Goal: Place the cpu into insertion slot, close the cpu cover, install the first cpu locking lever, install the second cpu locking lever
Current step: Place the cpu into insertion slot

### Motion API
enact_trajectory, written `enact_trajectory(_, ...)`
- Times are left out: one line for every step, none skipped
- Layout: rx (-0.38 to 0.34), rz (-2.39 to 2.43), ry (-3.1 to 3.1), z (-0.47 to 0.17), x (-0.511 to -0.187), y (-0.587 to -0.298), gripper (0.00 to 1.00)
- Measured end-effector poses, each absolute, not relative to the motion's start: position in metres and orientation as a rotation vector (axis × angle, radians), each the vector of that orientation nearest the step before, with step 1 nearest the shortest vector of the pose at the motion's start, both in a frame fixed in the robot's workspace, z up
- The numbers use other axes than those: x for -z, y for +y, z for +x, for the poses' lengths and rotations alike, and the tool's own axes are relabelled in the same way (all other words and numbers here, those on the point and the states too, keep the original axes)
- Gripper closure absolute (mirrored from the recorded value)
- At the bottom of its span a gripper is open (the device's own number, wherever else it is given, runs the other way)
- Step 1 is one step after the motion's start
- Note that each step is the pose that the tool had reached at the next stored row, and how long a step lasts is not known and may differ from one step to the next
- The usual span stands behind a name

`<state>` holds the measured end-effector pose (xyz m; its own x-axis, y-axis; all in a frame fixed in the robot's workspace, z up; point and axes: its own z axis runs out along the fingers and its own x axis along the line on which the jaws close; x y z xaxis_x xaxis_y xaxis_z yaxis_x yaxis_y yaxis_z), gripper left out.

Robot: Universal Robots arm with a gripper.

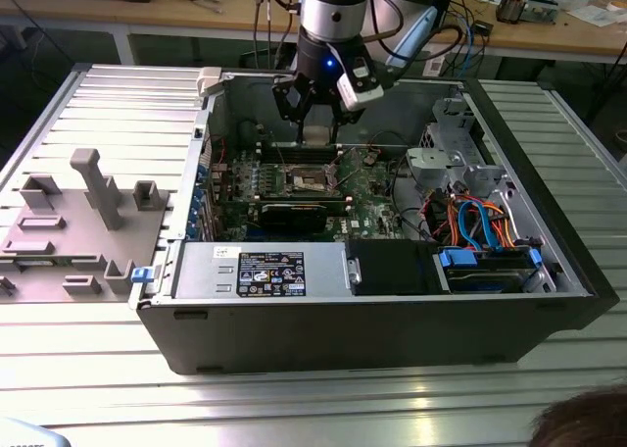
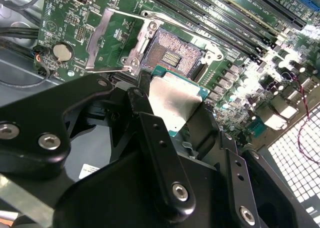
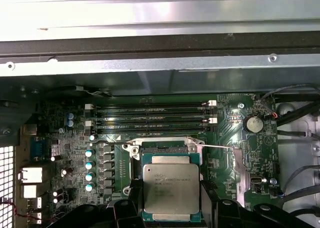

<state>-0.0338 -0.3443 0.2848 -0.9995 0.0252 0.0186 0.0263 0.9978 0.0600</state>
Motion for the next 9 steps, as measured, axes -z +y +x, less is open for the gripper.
enact_trajectory(0.094,-0.040,-3.122,-0.0339,-0.2846,-0.3443,0.46)
enact_trajectory(0.094,-0.040,-3.122,-0.0340,-0.2845,-0.3443,0.46)
enact_trajectory(0.094,-0.040,-3.122,-0.0343,-0.2842,-0.3443,0.46)
enact_trajectory(0.094,-0.040,-3.122,-0.0344,-0.2838,-0.3443,0.46)
enact_trajectory(0.094,-0.040,-3.122,-0.0345,-0.2837,-0.3443,0.46)
enact_trajectory(0.094,-0.040,-3.122,-0.0346,-0.2832,-0.3443,0.46)
enact_trajectory(0.094,-0.040,-3.122,-0.0347,-0.2829,-0.3443,0.46)
enact_trajectory(0.094,-0.040,-3.122,-0.0347,-0.2827,-0.3443,0.46)
enact_trajectory(0.094,-0.040,-3.122,-0.0347,-0.2826,-0.3443,0.46)
